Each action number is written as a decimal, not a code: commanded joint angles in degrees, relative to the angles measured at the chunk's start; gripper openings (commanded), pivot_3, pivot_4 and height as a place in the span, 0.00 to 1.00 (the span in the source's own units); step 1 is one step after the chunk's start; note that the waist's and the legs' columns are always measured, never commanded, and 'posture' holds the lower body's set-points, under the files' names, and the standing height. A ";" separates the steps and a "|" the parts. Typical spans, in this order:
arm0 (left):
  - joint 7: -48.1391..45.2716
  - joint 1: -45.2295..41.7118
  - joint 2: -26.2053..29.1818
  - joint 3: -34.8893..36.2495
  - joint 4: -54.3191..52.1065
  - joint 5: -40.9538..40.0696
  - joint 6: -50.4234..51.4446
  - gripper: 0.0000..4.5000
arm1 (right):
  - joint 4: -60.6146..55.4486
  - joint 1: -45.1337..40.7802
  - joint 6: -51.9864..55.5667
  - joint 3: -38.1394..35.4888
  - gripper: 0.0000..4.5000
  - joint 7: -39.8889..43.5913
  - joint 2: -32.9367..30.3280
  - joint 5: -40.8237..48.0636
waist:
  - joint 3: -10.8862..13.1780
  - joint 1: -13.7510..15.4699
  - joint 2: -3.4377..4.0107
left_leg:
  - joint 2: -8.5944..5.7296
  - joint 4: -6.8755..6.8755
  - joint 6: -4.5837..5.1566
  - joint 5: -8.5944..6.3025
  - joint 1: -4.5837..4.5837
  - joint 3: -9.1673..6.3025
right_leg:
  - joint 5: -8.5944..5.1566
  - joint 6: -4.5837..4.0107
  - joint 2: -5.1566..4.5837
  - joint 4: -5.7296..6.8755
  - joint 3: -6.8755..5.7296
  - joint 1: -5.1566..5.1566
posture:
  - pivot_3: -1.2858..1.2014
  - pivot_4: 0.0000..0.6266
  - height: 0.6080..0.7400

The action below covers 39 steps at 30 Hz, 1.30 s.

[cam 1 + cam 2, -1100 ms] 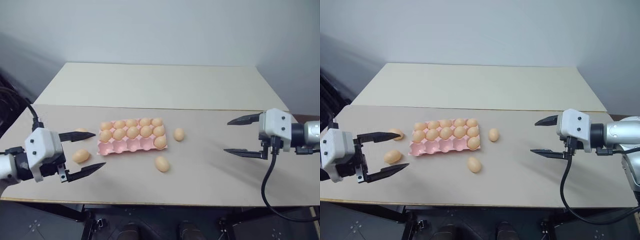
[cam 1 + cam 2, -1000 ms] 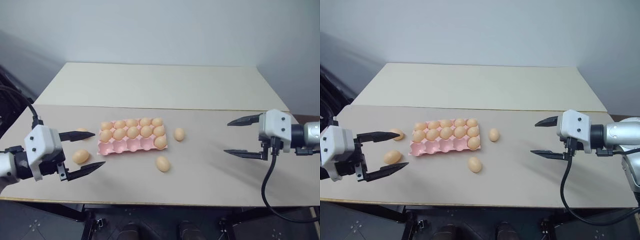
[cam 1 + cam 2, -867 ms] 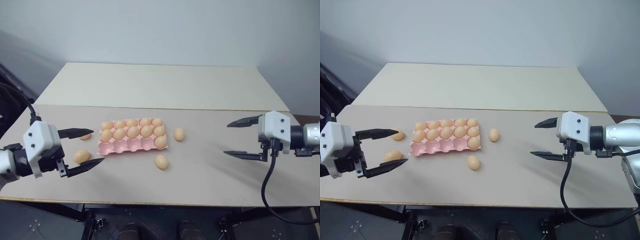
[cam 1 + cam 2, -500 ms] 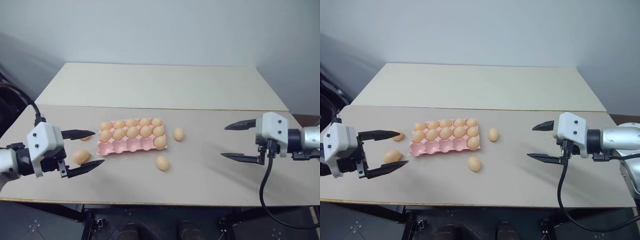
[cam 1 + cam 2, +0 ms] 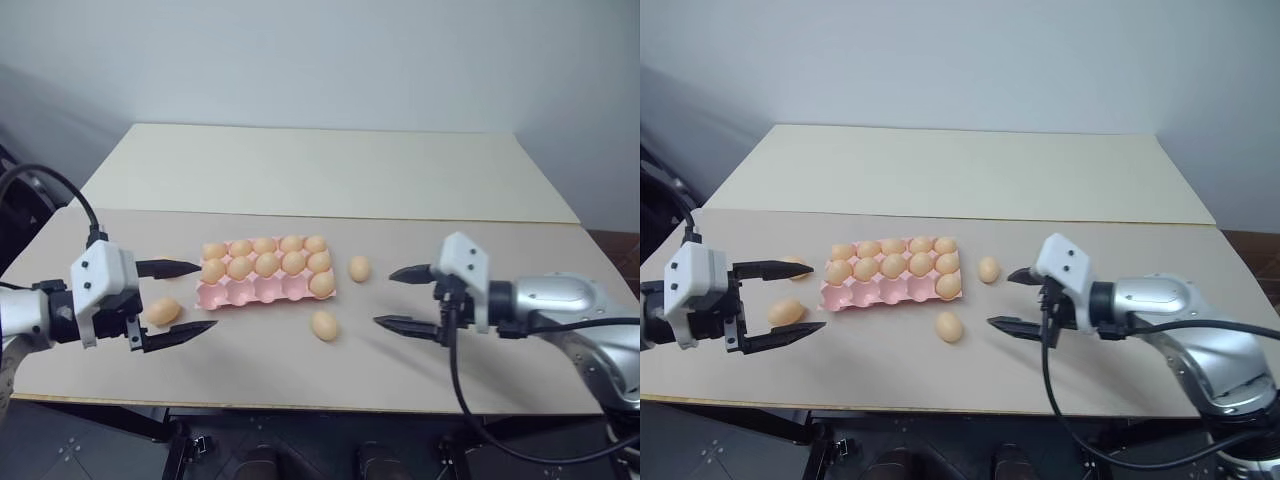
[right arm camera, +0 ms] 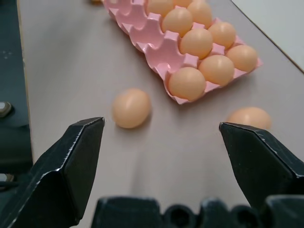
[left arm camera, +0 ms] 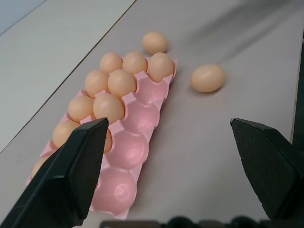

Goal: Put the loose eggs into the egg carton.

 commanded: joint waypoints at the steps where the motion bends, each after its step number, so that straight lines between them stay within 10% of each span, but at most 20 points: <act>1: -0.79 -1.29 1.20 -0.63 0.00 0.65 -1.52 0.99 | -2.60 -3.10 4.19 4.13 1.00 -5.92 2.89 -1.83 | 0.00 -0.02 0.00 | 0.00 0.00 0.00 0.00 0.01 0.00 | 0.00 0.00 0.00 0.01 0.00 0.00 | 0.52 0.24 1.00; 34: 0.86 1.47 -0.32 -0.70 -0.32 3.08 -2.51 0.99 | 4.12 -13.06 17.38 27.22 1.00 -21.16 21.81 -14.63 | -0.03 -1.05 -0.04 | 0.00 0.09 -0.03 0.03 -0.72 -0.01 | 0.03 -0.05 0.04 0.35 0.05 -0.92 | 0.52 0.24 1.00; 39: 0.99 4.38 -0.36 1.64 -0.38 3.73 -2.71 1.00 | 5.82 -13.32 16.25 28.85 0.71 -20.56 22.66 -16.37 | -0.03 -1.66 -0.04 | 0.00 0.09 -0.03 0.03 -0.73 -0.03 | 0.03 -0.05 0.04 0.35 0.05 -0.93 | 0.52 0.24 1.00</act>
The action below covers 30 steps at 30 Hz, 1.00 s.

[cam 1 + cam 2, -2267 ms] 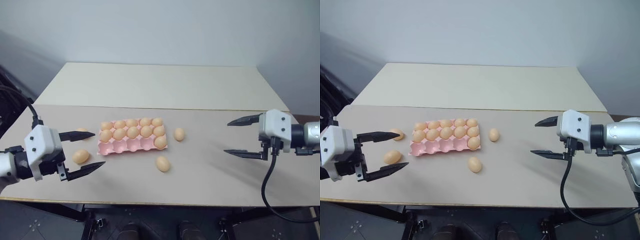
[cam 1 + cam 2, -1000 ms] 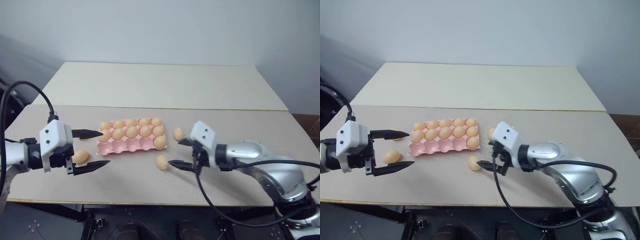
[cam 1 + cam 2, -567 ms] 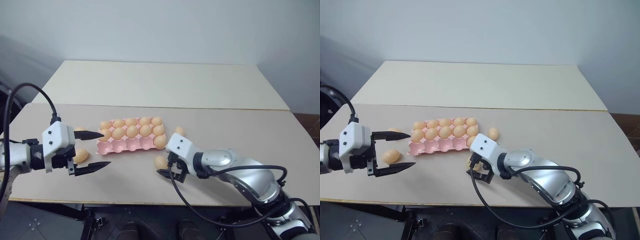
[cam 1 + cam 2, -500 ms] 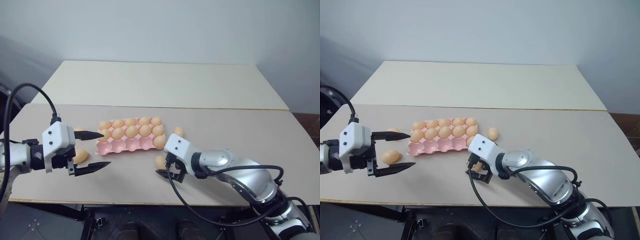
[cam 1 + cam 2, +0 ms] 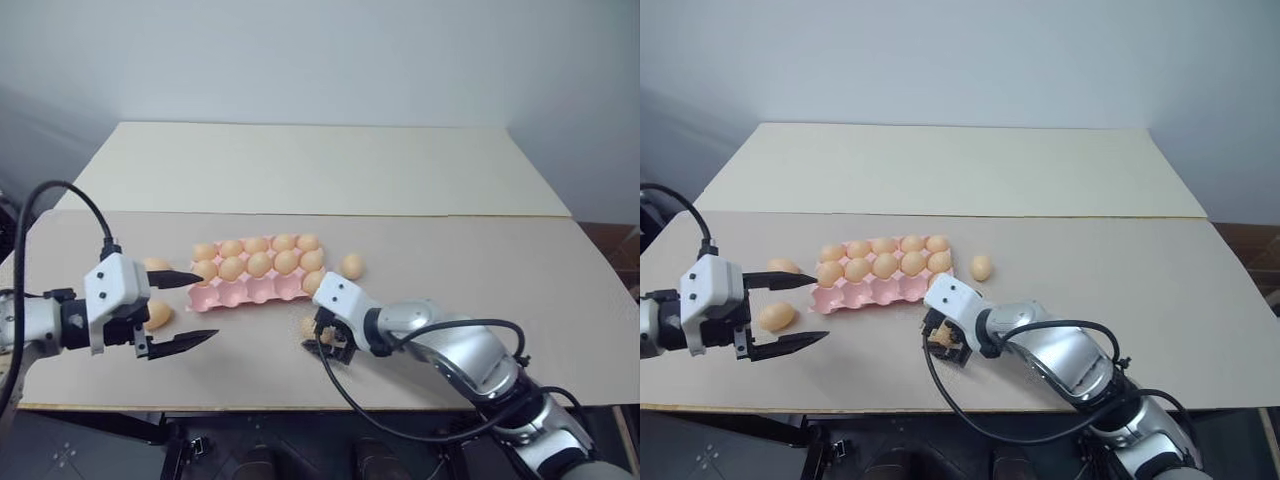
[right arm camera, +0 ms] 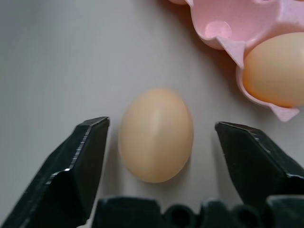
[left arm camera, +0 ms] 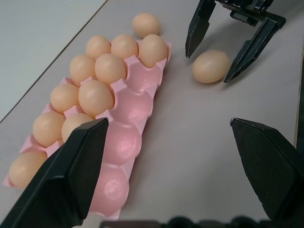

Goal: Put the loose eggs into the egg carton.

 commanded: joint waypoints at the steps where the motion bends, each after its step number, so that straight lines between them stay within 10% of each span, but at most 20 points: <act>1: 0.29 1.52 -0.05 3.37 -1.04 0.39 -0.84 1.00 | -0.41 -0.84 -1.82 0.12 0.64 0.49 -0.04 -1.44 | 0.00 -0.10 0.00 | 0.00 0.00 0.00 0.00 0.00 0.00 | 0.00 0.00 0.00 0.00 0.00 0.00 | 0.52 0.24 1.00; 4: 0.39 2.99 -0.41 4.74 -0.80 0.66 -1.01 1.00 | -0.63 -0.84 -1.73 -0.31 0.42 0.78 -0.17 -1.87 | 0.00 -0.06 0.00 | 0.00 0.00 0.00 0.00 0.02 0.00 | 0.00 0.00 0.00 0.03 0.00 0.00 | 0.52 0.24 1.00; 15: -1.88 10.11 0.01 12.28 2.54 2.32 -1.56 1.00 | -7.16 -5.80 -2.85 -8.21 0.42 4.76 -0.04 1.53 | 0.00 -0.18 0.00 | 0.01 0.00 0.00 0.00 0.07 -0.01 | 0.00 0.00 0.00 0.08 0.00 -0.01 | 0.52 0.24 1.00; 30: -2.21 9.27 0.70 11.05 2.50 2.50 -1.25 1.00 | 16.27 -10.20 -30.37 -1.48 0.42 5.88 8.61 -13.69 | -0.06 -0.18 -0.09 | 0.01 -0.01 0.00 0.00 0.07 0.01 | 0.00 -0.03 0.00 0.10 0.00 -0.02 | 0.52 0.24 1.00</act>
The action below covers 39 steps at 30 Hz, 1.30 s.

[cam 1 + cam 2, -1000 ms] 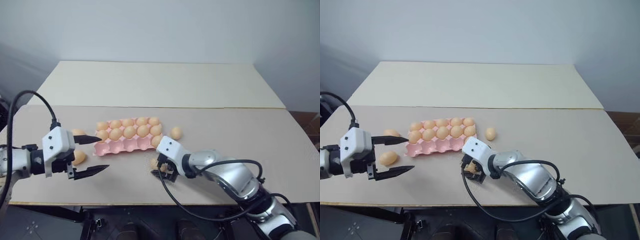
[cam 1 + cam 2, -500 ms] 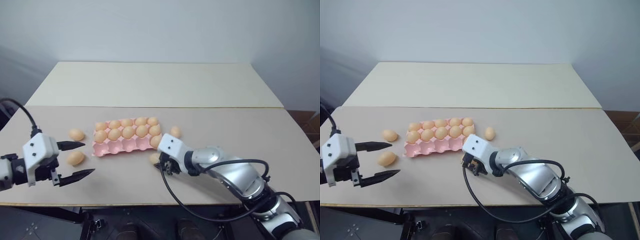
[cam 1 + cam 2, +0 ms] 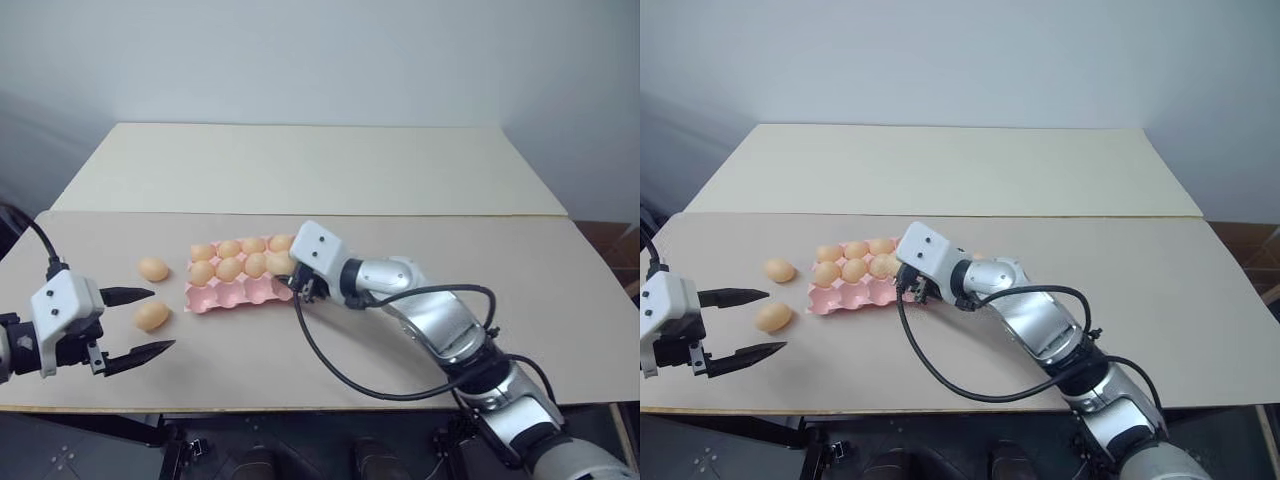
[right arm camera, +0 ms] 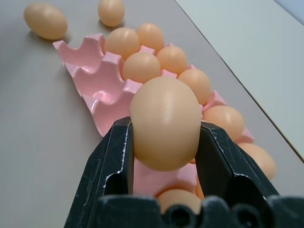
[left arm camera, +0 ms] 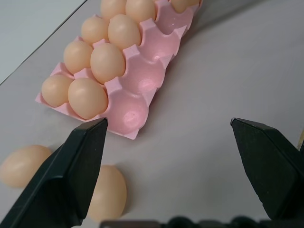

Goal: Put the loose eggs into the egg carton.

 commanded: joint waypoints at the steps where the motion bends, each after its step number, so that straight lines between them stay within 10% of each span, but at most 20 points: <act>1: 0.05 -0.61 0.94 1.11 -1.61 -0.50 0.35 1.00 | 1.82 -1.47 -5.07 0.51 0.42 1.19 1.14 -2.49 | 0.00 0.04 0.00 | 0.00 0.00 0.00 0.00 0.00 0.00 | 0.00 0.00 0.00 0.01 0.00 0.00 | 0.52 0.24 1.00; 6: -1.42 -0.03 1.42 1.23 -1.56 -0.37 -0.16 1.00 | 4.90 -1.66 -7.81 0.35 0.42 4.63 2.01 -3.50 | 0.00 0.07 0.00 | 0.00 0.00 0.00 0.00 0.01 0.00 | 0.00 0.00 0.00 0.02 0.00 0.01 | 0.52 0.24 1.00; 13: -1.26 -0.88 1.57 0.51 -1.29 -0.02 -0.28 1.00 | 7.96 -1.26 -9.89 0.00 0.98 5.97 4.07 -5.60 | 0.00 0.01 0.00 | 0.00 0.00 0.00 0.00 0.02 0.00 | 0.00 0.00 0.01 0.04 0.00 0.01 | 0.52 0.24 1.00; 25: -0.70 -3.47 0.94 -1.27 -1.01 -0.41 -1.11 1.00 | -0.46 1.85 -6.86 -3.80 0.99 7.86 -0.71 -7.18 | 0.00 0.27 0.00 | 0.00 0.00 0.00 0.00 0.00 -0.01 | 0.00 0.00 0.00 0.03 -0.01 0.00 | 0.52 0.24 1.00; 39: -4.70 -10.36 -1.26 -3.73 0.88 -8.24 -1.49 1.00 | -25.50 16.13 13.85 -27.76 0.99 20.82 -28.68 10.92 | 0.01 0.06 -0.01 | 0.01 0.00 0.01 -0.01 0.10 -0.01 | -0.01 0.00 0.03 -0.04 0.00 0.12 | 0.52 0.24 1.00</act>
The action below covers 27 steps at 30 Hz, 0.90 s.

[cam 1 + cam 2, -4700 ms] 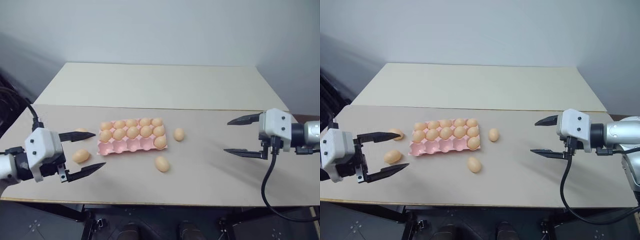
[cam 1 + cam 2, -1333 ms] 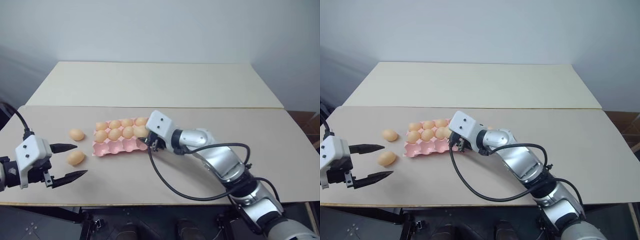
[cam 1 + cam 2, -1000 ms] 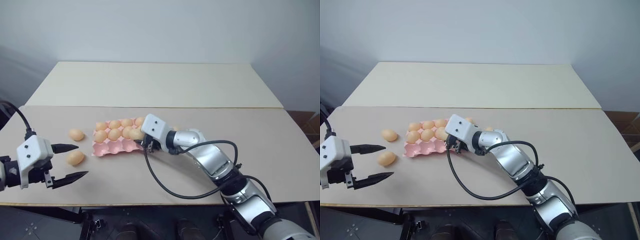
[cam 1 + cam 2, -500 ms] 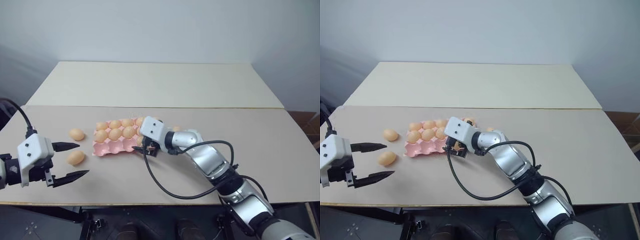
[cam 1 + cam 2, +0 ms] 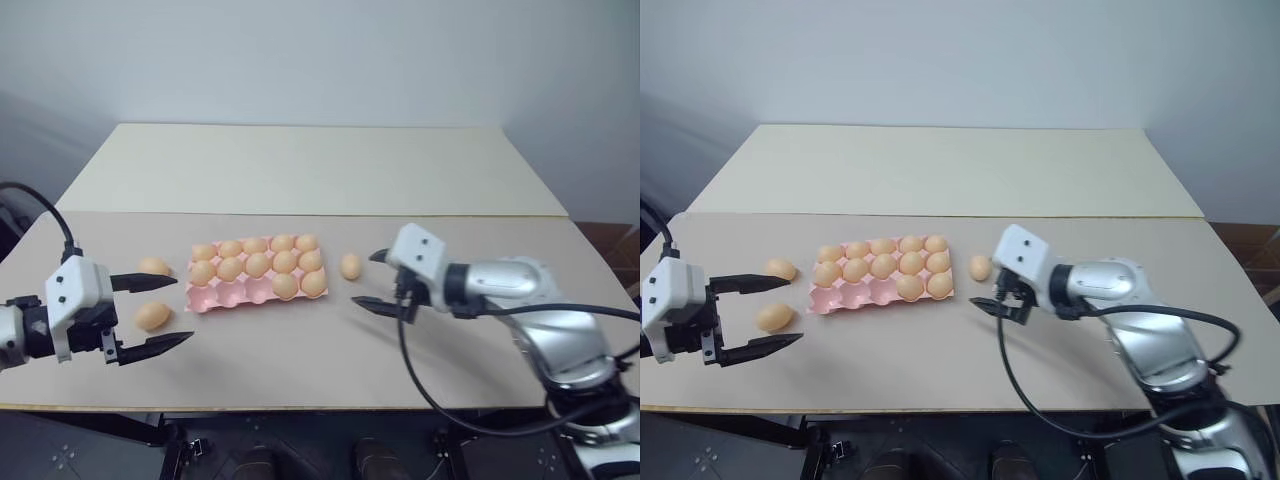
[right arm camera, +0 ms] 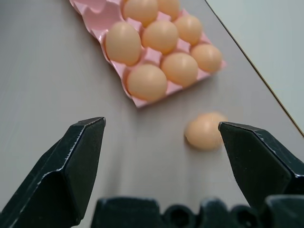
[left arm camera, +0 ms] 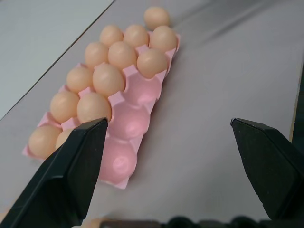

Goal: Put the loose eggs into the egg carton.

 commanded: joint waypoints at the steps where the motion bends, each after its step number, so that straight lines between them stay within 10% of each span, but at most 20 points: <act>1: -1.13 -2.45 -0.62 0.21 0.40 -3.77 -0.61 1.00 | -5.28 2.78 3.89 -6.75 0.99 0.72 -4.09 3.93 | 0.00 0.15 0.00 | 0.00 0.00 0.00 0.00 -0.01 0.01 | 0.00 0.00 0.00 0.00 0.02 -0.01 | 0.52 0.24 1.00; 12: -1.10 -4.39 -1.21 -3.48 1.72 -2.59 -2.27 1.00 | -8.40 7.67 6.77 -9.36 0.99 -4.25 -7.23 7.05 | 0.00 0.23 -0.01 | -0.01 0.00 0.00 0.00 -0.01 0.03 | 0.00 0.01 0.00 -0.03 0.04 0.01 | 0.52 0.24 1.00; 27: 1.78 -6.29 -2.02 -6.85 1.29 -0.78 -3.43 1.00 | 23.34 -9.61 -15.08 12.40 0.99 -15.50 8.48 -12.39 | 0.00 0.19 -0.01 | -0.02 0.00 -0.01 0.01 -0.09 0.05 | 0.00 0.00 0.00 -0.03 0.08 -0.08 | 0.52 0.24 1.00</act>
